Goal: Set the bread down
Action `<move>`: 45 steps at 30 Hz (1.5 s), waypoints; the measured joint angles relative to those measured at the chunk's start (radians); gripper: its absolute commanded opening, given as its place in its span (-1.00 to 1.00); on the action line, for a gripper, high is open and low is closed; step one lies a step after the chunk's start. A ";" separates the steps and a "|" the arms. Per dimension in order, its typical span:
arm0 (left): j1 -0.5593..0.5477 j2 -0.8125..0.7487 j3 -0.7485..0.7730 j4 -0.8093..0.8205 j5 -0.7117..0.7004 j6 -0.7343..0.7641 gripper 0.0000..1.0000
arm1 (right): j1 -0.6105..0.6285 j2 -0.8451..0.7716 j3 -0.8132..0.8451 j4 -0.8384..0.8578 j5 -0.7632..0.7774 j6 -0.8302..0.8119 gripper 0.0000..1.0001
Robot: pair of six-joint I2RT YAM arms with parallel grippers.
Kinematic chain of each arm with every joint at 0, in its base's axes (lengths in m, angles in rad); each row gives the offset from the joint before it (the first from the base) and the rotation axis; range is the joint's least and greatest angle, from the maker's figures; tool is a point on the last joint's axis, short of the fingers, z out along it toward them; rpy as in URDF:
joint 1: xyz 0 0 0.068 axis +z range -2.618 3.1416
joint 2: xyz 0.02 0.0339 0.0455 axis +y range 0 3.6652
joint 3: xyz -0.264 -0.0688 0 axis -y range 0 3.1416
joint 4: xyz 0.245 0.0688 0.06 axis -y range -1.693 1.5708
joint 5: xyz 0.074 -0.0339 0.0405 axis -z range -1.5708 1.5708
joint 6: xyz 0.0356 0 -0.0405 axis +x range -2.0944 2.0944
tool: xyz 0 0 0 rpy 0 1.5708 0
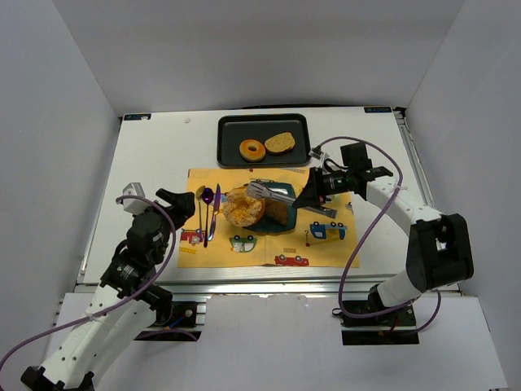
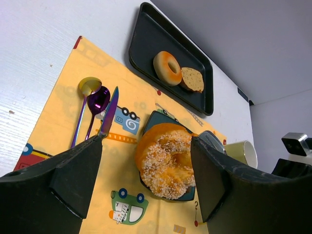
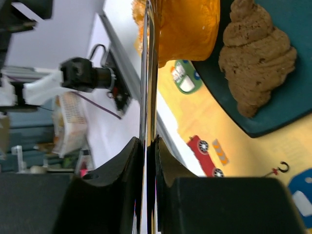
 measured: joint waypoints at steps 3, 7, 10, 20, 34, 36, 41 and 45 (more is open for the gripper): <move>0.000 -0.015 -0.003 -0.018 0.000 -0.003 0.64 | 0.008 -0.021 0.005 -0.045 0.037 -0.078 -1.00; 0.000 -0.043 -0.003 -0.038 -0.005 -0.008 0.64 | 0.016 -0.063 0.026 -0.085 0.075 -0.143 -1.00; 0.000 -0.063 -0.003 -0.051 -0.012 -0.012 0.64 | 0.021 -0.085 0.034 -0.104 0.090 -0.170 -1.00; 0.000 -0.085 -0.007 -0.071 -0.021 -0.023 0.65 | 0.028 -0.138 0.037 -0.164 0.132 -0.211 -1.00; 0.000 -0.085 -0.019 -0.077 -0.022 -0.026 0.65 | 0.028 -0.144 0.029 -0.183 0.170 -0.251 -0.14; 0.000 -0.090 -0.021 -0.079 -0.022 -0.027 0.64 | 0.029 -0.143 0.029 -0.183 0.169 -0.254 -0.09; 0.000 -0.104 -0.023 -0.082 -0.023 -0.031 0.65 | 0.029 -0.143 0.029 -0.183 0.161 -0.256 0.02; 0.000 -0.106 -0.023 -0.083 -0.023 -0.032 0.65 | 0.029 -0.144 0.029 -0.182 0.157 -0.256 0.04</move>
